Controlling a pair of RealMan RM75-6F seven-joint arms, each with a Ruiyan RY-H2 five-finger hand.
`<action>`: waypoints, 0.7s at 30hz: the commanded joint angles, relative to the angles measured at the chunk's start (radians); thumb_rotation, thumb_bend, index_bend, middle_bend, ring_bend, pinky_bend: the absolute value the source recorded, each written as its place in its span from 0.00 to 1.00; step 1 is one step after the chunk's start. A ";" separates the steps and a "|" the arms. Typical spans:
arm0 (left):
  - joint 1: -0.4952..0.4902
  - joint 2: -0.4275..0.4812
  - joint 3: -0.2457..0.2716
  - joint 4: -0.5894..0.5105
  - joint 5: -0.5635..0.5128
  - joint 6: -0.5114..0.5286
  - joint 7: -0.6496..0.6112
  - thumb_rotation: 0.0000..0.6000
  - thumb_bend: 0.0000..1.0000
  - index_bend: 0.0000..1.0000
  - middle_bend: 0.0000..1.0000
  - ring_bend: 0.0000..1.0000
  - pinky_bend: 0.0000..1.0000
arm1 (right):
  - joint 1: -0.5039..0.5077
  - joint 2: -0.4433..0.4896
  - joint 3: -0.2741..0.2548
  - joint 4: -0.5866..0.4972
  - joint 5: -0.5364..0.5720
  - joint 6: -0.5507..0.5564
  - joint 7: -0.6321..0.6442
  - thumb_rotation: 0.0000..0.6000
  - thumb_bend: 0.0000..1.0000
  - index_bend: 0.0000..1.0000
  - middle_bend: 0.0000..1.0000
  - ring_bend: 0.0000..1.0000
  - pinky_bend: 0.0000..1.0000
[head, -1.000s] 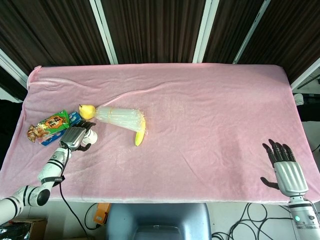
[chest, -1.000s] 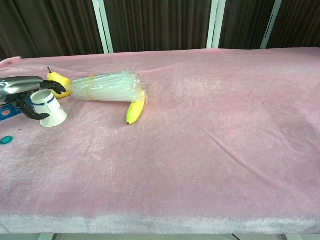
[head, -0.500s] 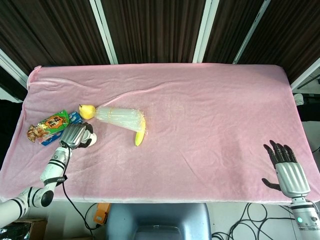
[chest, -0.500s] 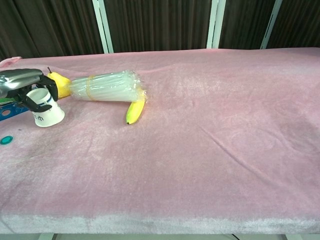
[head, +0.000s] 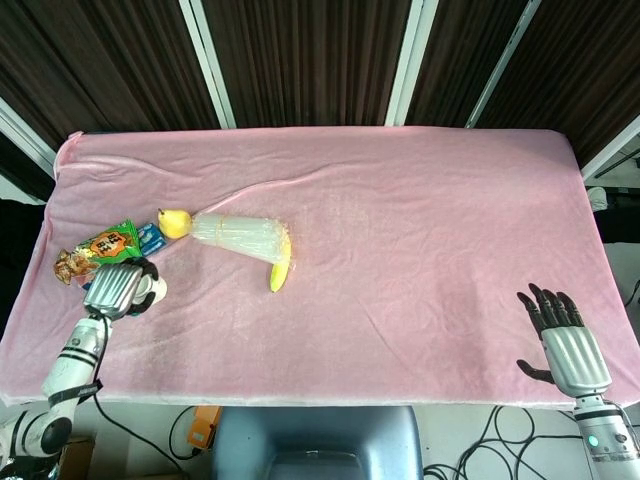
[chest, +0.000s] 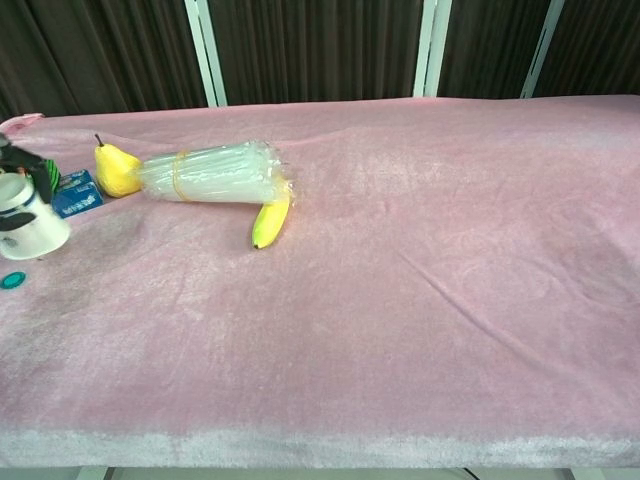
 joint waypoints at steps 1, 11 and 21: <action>0.040 0.025 0.031 -0.005 -0.016 0.004 -0.010 1.00 0.42 0.48 0.49 0.43 0.48 | 0.003 -0.006 -0.003 -0.003 -0.003 -0.005 -0.010 1.00 0.25 0.00 0.00 0.00 0.06; 0.059 -0.005 0.038 0.076 0.035 -0.026 -0.114 1.00 0.40 0.44 0.45 0.39 0.46 | 0.007 -0.017 -0.005 -0.006 0.002 -0.014 -0.033 1.00 0.25 0.00 0.00 0.00 0.06; 0.056 -0.026 0.032 0.106 0.062 -0.050 -0.147 1.00 0.39 0.41 0.43 0.37 0.43 | 0.006 -0.016 -0.003 -0.004 0.008 -0.012 -0.031 1.00 0.25 0.00 0.00 0.00 0.06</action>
